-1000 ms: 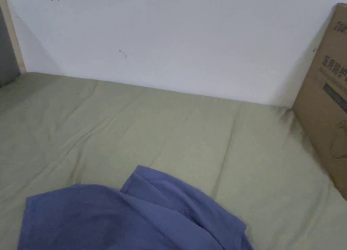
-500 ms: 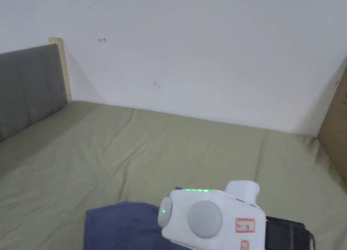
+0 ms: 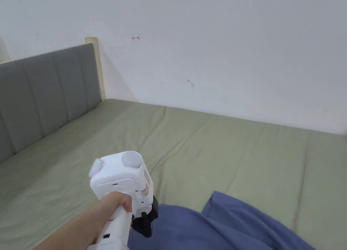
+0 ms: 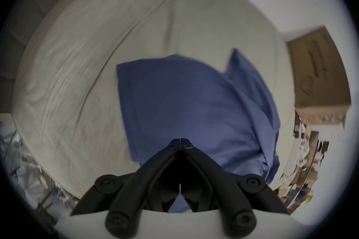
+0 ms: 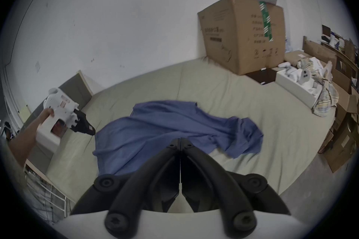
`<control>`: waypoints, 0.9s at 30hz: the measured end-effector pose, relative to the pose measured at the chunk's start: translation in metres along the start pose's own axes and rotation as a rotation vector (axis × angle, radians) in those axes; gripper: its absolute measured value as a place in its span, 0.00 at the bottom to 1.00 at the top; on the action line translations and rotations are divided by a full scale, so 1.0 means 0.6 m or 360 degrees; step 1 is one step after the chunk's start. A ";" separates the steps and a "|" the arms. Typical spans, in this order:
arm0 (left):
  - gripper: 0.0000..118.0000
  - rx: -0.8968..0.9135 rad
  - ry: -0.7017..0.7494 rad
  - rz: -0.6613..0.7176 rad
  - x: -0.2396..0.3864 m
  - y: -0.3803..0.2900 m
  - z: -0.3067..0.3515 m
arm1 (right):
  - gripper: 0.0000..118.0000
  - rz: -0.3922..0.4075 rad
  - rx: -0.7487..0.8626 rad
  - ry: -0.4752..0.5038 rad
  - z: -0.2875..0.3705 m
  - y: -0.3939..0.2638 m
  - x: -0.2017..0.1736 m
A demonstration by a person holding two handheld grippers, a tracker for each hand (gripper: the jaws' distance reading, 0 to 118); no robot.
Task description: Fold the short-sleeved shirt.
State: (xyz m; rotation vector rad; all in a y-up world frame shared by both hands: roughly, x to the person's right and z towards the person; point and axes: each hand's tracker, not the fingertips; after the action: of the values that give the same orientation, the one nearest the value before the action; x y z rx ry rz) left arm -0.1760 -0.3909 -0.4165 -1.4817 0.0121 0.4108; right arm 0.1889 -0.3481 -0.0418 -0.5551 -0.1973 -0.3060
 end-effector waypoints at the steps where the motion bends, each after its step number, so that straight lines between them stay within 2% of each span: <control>1: 0.00 0.0012 -0.0004 0.0073 -0.013 0.021 -0.015 | 0.00 0.0009 -0.0032 0.0005 -0.015 -0.004 -0.005; 5: 0.00 0.0098 0.0019 0.0081 -0.041 0.088 -0.058 | 0.00 0.0042 -0.0146 0.0026 -0.079 -0.016 -0.020; 6: 0.03 0.0117 0.0026 0.0060 -0.042 0.092 -0.063 | 0.00 0.0050 -0.0161 0.0023 -0.092 -0.018 -0.022; 7: 0.31 0.0144 0.0049 0.0042 -0.047 0.104 -0.069 | 0.00 0.0061 -0.0177 0.0031 -0.106 -0.021 -0.024; 8: 0.73 0.0178 0.0102 0.0054 -0.050 0.113 -0.073 | 0.00 0.0069 -0.0193 0.0035 -0.120 -0.023 -0.026; 9: 1.00 0.0166 0.0153 0.0070 -0.054 0.121 -0.081 | 0.00 0.0072 -0.0202 0.0037 -0.130 -0.024 -0.029; 10: 0.92 0.0126 0.0163 0.0090 -0.055 0.120 -0.093 | 0.00 0.0076 -0.0211 0.0042 -0.140 -0.025 -0.031; 11: 0.90 0.0151 0.0125 0.0078 -0.061 0.123 -0.083 | 0.00 0.0082 -0.0222 0.0049 -0.147 -0.026 -0.033; 18: 0.96 0.0157 0.0098 0.0110 -0.072 0.119 -0.135 | 0.00 0.0106 -0.0262 0.0081 -0.170 -0.035 -0.038; 19: 0.93 0.0198 0.0123 0.0113 -0.061 0.109 -0.129 | 0.00 0.0104 -0.0266 0.0081 -0.171 -0.035 -0.037; 21: 0.68 0.0269 0.0348 -0.0029 -0.040 0.095 -0.119 | 0.00 0.0104 -0.0272 0.0080 -0.174 -0.033 -0.034; 22: 0.53 0.0268 0.0314 -0.0103 -0.039 0.104 -0.114 | 0.00 0.0105 -0.0269 0.0079 -0.176 -0.032 -0.031; 23: 0.37 0.0259 0.0257 -0.0171 -0.036 0.103 -0.108 | 0.00 0.0104 -0.0263 0.0080 -0.180 -0.030 -0.030; 24: 0.14 0.0258 0.0272 -0.0151 -0.033 0.101 -0.105 | 0.00 0.0104 -0.0263 0.0084 -0.187 -0.025 -0.027; 25: 0.04 0.0244 0.0202 -0.0093 -0.034 0.102 -0.104 | 0.00 0.0097 -0.0267 0.0097 -0.196 -0.018 -0.024; 27: 0.04 0.0234 0.0191 -0.0098 -0.038 0.094 -0.105 | 0.00 0.0056 -0.0278 0.0180 -0.223 0.006 -0.013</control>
State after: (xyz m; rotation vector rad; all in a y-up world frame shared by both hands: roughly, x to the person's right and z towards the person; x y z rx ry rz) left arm -0.1974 -0.4556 -0.4710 -1.3564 0.0904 0.2650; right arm 0.1962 -0.4162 -0.1570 -0.7111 -0.0517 -0.3213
